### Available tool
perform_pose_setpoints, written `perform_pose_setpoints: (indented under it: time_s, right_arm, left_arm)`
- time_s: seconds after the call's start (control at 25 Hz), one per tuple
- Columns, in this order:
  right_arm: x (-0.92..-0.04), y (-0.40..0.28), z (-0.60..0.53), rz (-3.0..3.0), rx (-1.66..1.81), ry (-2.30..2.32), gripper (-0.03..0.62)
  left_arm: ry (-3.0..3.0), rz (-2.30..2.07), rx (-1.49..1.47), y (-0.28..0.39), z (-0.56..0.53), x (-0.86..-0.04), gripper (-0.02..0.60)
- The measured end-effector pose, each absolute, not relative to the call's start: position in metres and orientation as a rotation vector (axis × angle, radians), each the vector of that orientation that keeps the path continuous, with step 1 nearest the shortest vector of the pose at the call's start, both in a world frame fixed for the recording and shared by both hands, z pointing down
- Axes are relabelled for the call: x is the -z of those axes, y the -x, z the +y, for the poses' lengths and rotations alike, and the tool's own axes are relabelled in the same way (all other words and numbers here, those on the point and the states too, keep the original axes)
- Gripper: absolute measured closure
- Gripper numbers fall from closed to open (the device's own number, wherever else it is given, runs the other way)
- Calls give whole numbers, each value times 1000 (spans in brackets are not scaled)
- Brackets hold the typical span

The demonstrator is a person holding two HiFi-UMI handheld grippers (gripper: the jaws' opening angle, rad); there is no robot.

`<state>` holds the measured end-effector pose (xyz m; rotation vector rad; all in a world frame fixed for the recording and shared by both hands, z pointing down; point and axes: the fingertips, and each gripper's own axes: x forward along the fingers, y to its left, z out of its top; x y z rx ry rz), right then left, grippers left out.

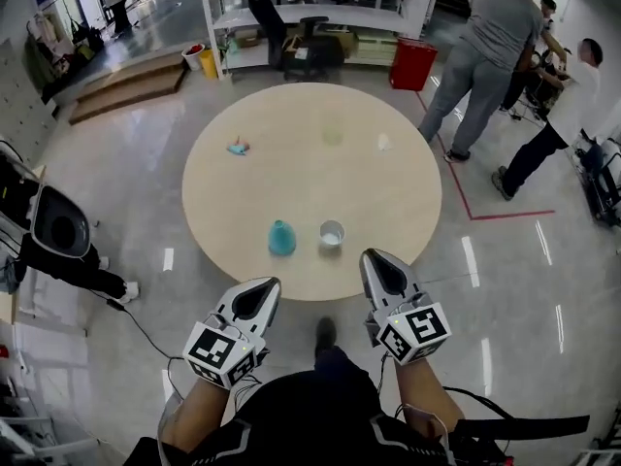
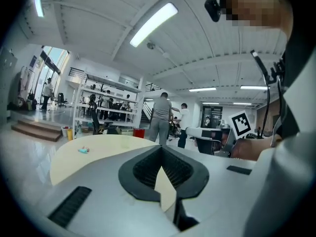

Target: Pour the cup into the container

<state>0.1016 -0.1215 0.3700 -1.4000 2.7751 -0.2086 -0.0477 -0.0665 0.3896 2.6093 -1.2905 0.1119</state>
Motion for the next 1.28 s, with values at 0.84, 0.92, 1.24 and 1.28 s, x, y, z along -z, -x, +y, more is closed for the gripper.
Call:
perform_pose_setpoints:
  time_s: [0.84, 0.92, 1.24, 1.28]
  right_arm:
    - [-485, -73, -271, 3001, 544, 1321, 314]
    - [-510, -74, -260, 3023, 609, 1347, 301]
    - [-604, -84, -238, 3155, 767, 1403, 273]
    - [-613, -82, -236, 3173, 777, 1400, 272]
  left_arm:
    - [-2348, -1419, -183, 107, -242, -467, 480]
    - [-2305, -1404, -213, 115, -238, -489, 480]
    - [-2150, -1438, -362, 141, -246, -579, 439]
    - [-2142, -1429, -373, 140, -245, -589, 439]
